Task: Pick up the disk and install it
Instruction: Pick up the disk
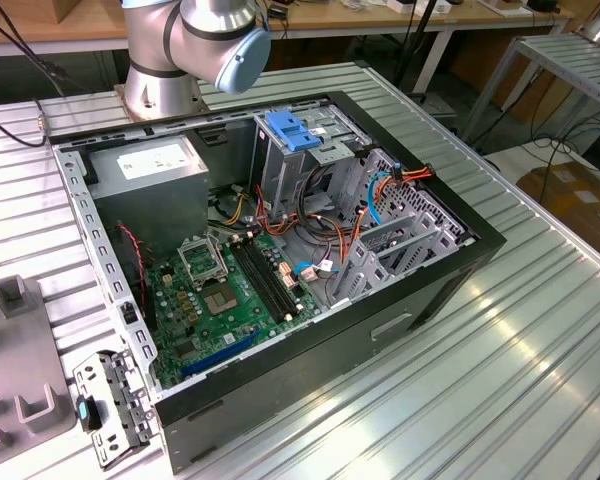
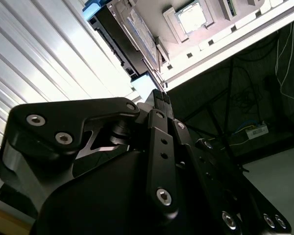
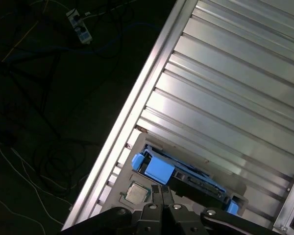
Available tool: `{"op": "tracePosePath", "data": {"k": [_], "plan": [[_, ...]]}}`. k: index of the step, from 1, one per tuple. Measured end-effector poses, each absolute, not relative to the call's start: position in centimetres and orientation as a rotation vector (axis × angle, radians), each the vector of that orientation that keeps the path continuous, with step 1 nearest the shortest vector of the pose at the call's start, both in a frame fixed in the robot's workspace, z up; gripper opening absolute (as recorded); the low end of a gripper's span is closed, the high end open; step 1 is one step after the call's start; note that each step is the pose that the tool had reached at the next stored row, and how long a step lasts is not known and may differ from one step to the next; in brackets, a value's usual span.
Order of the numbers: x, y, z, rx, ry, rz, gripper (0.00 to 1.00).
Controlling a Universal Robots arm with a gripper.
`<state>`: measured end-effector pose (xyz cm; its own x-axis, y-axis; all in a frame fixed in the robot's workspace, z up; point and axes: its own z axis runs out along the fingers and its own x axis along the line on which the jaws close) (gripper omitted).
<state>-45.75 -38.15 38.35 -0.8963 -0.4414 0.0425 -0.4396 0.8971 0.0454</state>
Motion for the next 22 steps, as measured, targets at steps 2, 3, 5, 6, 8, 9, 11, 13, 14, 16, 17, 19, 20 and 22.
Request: {"op": "tracePosePath", "data": {"k": [2, 3, 5, 6, 8, 9, 11, 13, 14, 16, 17, 19, 20, 22], "plan": [[-45.7, -38.1, 38.4, 0.699, -3.009, -0.054, 0.11], [-45.7, -38.2, 38.3, 0.700, -3.009, -0.054, 0.11], [-45.7, -38.2, 38.3, 0.722, -3.004, -0.053, 0.11], [-45.7, -38.1, 38.3, 0.737, -3.000, -0.053, 0.11], [-45.7, -38.1, 38.3, 0.787, -2.987, -0.051, 0.11], [-45.7, -38.2, 38.3, 0.814, -2.979, -0.050, 0.11], [-45.7, -38.1, 38.3, 0.872, -2.962, -0.049, 0.11], [-45.7, -38.1, 38.2, 0.928, -2.946, -0.046, 0.11], [-45.7, -38.1, 38.1, 0.966, -2.937, -0.043, 0.11], [-45.7, -38.1, 37.9, 1.013, -2.933, -0.034, 0.11], [-45.7, -38.1, 37.8, 1.021, -2.934, -0.032, 0.11], [-45.7, -38.1, 37.6, 1.067, -2.927, -0.025, 0.11], [-45.7, -38.1, 37.6, 1.083, -2.923, -0.024, 0.11], [-45.7, -38.1, 37.4, 1.166, -2.895, -0.020, 0.11]]}}
